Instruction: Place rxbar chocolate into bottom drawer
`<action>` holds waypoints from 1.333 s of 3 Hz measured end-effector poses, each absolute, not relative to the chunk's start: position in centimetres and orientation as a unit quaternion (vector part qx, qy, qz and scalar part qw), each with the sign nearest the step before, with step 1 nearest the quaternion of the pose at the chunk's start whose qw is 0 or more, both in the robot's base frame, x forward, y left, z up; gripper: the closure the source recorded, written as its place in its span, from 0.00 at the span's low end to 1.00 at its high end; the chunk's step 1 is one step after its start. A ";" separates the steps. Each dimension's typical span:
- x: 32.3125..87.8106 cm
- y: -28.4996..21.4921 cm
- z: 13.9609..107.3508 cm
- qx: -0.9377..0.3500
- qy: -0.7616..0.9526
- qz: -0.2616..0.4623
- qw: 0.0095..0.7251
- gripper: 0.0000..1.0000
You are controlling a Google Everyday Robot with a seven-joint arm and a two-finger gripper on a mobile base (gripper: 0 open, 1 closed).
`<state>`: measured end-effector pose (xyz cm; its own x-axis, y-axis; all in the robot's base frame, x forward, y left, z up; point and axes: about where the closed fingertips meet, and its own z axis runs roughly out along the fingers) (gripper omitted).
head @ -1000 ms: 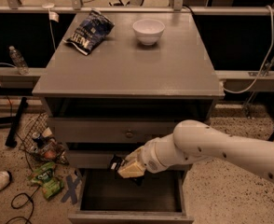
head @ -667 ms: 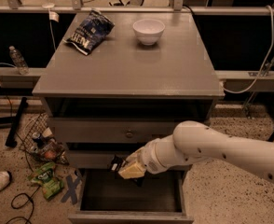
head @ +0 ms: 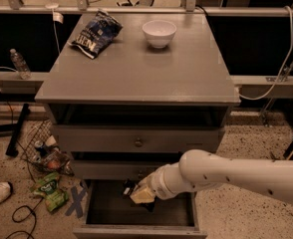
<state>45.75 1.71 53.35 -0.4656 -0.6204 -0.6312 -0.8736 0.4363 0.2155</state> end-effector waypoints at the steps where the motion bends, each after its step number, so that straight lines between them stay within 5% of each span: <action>1: 45.5 1.6 48.0 -0.440 0.816 0.288 0.240 1.00; 3: 60.0 3.6 33.7 -0.380 0.847 0.216 0.303 1.00; 4: 59.4 4.0 32.4 -0.380 0.845 0.213 0.309 1.00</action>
Offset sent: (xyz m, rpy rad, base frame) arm 0.3206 0.5571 -0.6922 0.2096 0.0912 -0.0474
